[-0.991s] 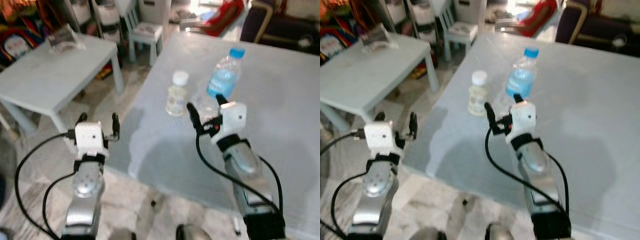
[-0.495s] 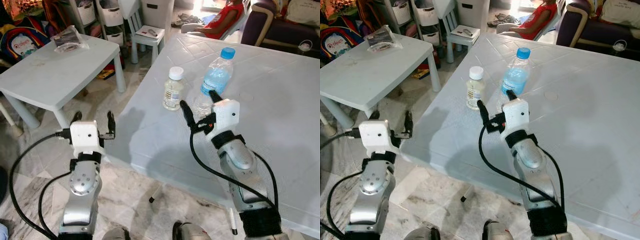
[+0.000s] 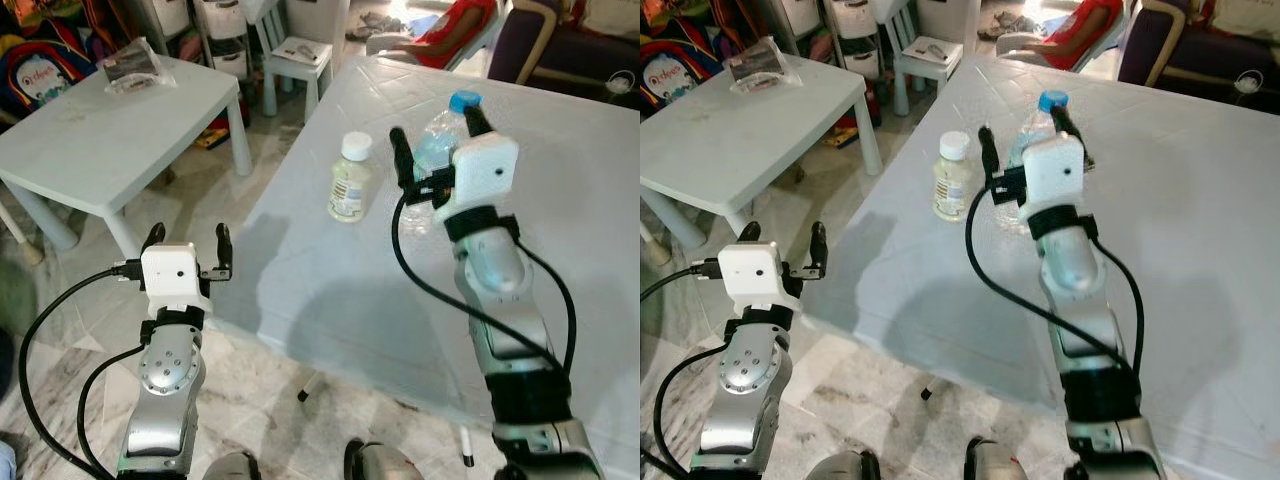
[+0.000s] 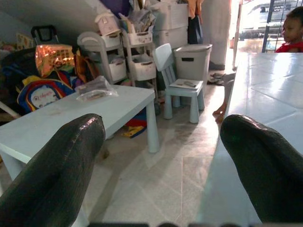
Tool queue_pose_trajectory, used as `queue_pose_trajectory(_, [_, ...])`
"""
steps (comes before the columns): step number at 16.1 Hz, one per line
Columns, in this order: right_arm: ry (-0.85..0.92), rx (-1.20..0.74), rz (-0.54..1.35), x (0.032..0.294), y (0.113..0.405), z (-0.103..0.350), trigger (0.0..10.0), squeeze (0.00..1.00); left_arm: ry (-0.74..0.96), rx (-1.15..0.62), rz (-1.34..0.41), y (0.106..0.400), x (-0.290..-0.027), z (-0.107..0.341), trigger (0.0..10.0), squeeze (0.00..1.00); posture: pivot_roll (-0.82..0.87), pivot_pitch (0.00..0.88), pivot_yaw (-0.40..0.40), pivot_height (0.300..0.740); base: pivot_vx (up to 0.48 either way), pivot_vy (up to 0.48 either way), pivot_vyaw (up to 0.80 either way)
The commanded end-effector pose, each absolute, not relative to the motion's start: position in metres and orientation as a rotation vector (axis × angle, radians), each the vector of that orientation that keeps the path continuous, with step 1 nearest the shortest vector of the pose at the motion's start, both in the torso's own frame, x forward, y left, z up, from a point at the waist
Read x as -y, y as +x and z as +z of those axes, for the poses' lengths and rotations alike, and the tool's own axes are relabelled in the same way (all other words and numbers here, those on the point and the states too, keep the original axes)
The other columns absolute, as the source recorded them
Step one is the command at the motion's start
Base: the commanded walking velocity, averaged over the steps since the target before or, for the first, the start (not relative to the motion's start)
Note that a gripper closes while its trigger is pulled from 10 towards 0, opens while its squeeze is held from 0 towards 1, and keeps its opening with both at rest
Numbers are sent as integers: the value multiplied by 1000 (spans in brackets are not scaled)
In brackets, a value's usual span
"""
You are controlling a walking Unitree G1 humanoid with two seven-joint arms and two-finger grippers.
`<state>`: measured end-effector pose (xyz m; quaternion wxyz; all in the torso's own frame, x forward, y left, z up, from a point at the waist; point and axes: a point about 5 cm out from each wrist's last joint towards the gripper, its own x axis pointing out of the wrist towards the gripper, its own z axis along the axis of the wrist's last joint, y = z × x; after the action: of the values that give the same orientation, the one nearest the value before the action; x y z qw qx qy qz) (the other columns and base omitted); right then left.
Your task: Restocking fridge
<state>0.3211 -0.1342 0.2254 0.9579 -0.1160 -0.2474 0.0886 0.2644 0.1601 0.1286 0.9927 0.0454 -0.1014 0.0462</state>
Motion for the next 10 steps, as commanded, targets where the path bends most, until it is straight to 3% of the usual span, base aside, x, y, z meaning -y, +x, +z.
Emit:
queue_pose_trajectory(1, [-239, 510, 154, 141, 324, 228, 10000, 0, 97, 206, 93, 265, -161, 131, 10000, 0, -71, 154, -6, 740, 0, 0, 0])
queue_pose_trajectory(10, [-212, 532, 104, 144, 330, 239, 10000, 0, 101, 208, 79, 266, -160, 132, 10000, 0, -65, 150, 0, 740, 0, 0, 0])
